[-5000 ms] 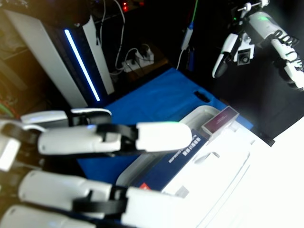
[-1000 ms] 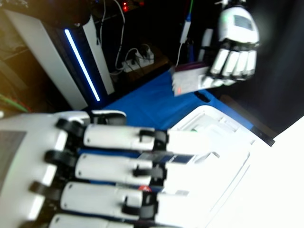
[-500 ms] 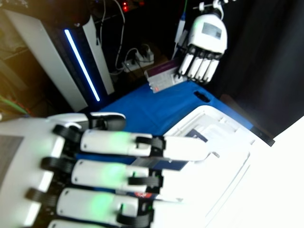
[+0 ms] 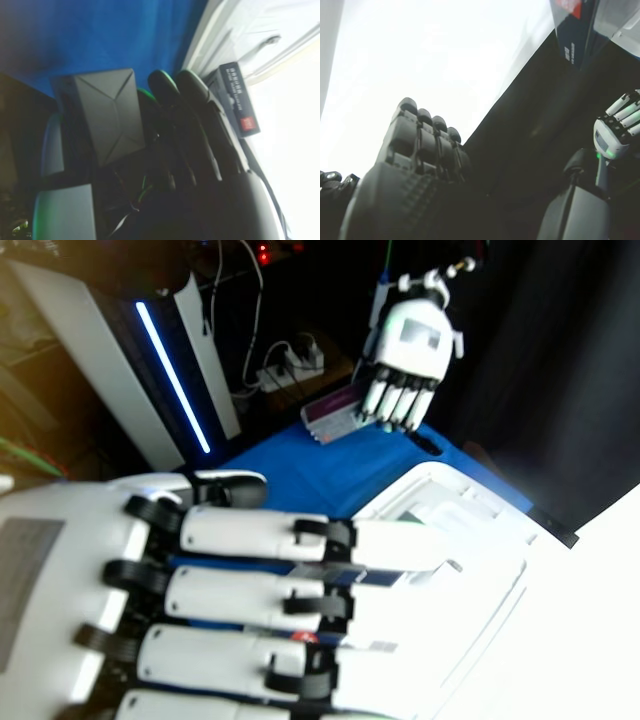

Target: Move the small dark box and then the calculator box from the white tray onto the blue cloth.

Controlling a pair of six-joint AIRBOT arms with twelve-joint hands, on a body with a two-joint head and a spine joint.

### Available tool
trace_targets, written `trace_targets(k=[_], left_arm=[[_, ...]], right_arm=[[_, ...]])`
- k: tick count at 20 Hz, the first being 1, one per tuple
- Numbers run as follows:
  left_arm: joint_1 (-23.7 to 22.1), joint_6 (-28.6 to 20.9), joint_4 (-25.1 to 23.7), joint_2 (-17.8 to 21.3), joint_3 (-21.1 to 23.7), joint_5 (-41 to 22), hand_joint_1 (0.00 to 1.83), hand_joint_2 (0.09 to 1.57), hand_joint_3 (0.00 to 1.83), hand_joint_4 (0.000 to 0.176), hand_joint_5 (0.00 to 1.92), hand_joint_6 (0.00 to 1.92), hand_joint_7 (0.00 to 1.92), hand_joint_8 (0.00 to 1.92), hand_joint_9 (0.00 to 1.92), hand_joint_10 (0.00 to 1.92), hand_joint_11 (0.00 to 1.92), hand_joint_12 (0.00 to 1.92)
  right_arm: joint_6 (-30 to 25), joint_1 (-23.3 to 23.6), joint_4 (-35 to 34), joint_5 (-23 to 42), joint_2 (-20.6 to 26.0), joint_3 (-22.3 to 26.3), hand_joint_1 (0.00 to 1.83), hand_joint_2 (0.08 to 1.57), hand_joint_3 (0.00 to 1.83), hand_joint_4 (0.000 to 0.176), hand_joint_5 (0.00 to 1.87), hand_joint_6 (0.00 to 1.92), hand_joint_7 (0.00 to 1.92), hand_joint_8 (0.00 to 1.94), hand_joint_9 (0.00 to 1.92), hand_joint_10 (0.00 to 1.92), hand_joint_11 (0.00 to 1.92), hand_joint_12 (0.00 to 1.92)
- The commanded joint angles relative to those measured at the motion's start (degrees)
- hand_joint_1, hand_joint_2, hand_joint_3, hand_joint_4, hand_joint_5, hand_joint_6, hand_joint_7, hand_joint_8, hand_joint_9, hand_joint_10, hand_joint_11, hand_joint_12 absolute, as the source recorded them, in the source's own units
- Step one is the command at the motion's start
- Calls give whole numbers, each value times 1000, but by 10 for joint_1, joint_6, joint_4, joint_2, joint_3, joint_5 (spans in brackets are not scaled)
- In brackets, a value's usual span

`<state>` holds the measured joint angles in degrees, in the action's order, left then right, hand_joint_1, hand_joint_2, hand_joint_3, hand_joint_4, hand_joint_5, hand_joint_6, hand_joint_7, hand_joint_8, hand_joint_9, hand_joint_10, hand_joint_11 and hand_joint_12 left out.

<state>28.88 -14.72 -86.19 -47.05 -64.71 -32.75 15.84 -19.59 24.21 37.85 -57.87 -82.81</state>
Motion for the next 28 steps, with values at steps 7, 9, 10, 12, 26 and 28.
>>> trace_targets(k=[7, 9, 10, 12, 26, 28], left_arm=[[21, 2, 41, -27, -27, 5, 1116, 1090, 0, 23, 1045, 849, 831, 950, 600, 1018, 335, 1566], [21, 2, 41, -27, -27, 5, 1178, 1134, 1, 0, 984, 890, 866, 1181, 566, 1063, 325, 1586], [21, 2, 41, -27, -27, 4, 1057, 1124, 0, 97, 957, 996, 788, 911, 561, 988, 327, 1519], [21, 2, 40, -27, -27, 4, 1002, 1124, 1, 170, 935, 1044, 793, 612, 541, 852, 294, 1387], [7, 4, 46, -28, -37, 1, 732, 683, 3, 82, 239, 0, 303, 2, 317, 4, 236, 247], [-8, 10, 55, -29, -42, -1, 680, 704, 5, 119, 83, 0, 119, 0, 141, 0, 232, 62]], right_arm=[[-3, 1, -24, 59, 2, 3, 684, 639, 0, 0, 0, 0, 21, 0, 25, 2, 71, 74], [-3, 1, -23, 59, 2, 3, 685, 655, 0, 0, 0, 0, 20, 1, 29, 5, 79, 77], [-3, 1, -23, 59, 2, 3, 684, 657, 1, 0, 0, 0, 38, 8, 41, 9, 89, 82], [-3, 1, -22, 59, 1, 3, 668, 647, 0, 0, 4, 1, 47, 9, 57, 12, 109, 92], [-3, 1, -22, 59, -6, -2, 777, 610, 0, 40, 0, 0, 62, 3, 66, 8, 90, 84], [-3, 1, -22, 59, -10, -6, 753, 589, 0, 70, 0, 0, 127, 15, 171, 20, 133, 336]])
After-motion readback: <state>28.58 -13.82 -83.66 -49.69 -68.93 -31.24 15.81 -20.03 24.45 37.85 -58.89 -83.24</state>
